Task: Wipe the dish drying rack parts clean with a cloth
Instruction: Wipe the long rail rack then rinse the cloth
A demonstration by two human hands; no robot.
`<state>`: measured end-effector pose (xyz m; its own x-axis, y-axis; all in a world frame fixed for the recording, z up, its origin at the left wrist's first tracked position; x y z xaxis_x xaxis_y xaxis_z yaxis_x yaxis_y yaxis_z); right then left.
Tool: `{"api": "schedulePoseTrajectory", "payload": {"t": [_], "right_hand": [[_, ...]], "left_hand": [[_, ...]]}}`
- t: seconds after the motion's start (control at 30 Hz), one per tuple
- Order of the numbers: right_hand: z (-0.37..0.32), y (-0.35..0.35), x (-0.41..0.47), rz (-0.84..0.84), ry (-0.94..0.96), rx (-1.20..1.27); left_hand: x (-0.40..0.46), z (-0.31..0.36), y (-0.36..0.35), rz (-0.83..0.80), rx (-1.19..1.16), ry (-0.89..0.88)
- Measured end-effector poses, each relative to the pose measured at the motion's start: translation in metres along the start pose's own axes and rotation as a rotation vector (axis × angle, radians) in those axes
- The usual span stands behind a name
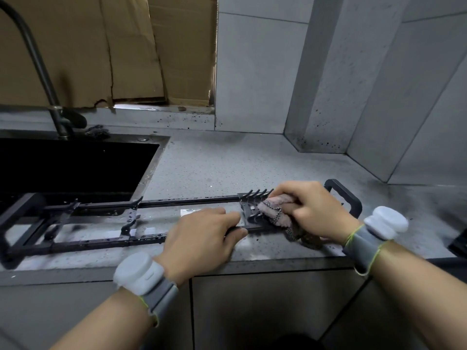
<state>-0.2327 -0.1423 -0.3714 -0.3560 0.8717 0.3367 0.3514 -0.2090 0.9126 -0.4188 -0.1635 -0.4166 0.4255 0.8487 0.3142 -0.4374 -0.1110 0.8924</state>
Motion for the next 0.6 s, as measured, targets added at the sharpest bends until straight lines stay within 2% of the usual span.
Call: {"api": "schedulePoseTrajectory", "payload": {"t": [0.13, 0.37, 0.6], "right_hand": [[-0.034, -0.019, -0.001, -0.012, 0.161, -0.076], [-0.007, -0.008, -0.006, -0.001, 0.156, -0.133], [0.030, 0.029, -0.015, 0.154, -0.023, -0.039]], "left_hand": [[0.001, 0.001, 0.000, 0.006, 0.009, -0.004], [0.000, 0.001, 0.001, 0.001, 0.016, 0.006], [0.001, 0.003, 0.001, -0.005, 0.023, -0.010]]}}
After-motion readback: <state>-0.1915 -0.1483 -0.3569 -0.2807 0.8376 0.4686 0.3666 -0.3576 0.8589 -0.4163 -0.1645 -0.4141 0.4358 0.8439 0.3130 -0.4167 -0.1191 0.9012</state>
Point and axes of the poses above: each hand's wrist, its own x-axis towards the middle knuckle, its own y-axis out of the back of the hand, z = x × y, the point moved 7 cm from there along x, towards the middle knuckle, and after that the axes turned 11 degrees about -x, right-handed, at the moved point
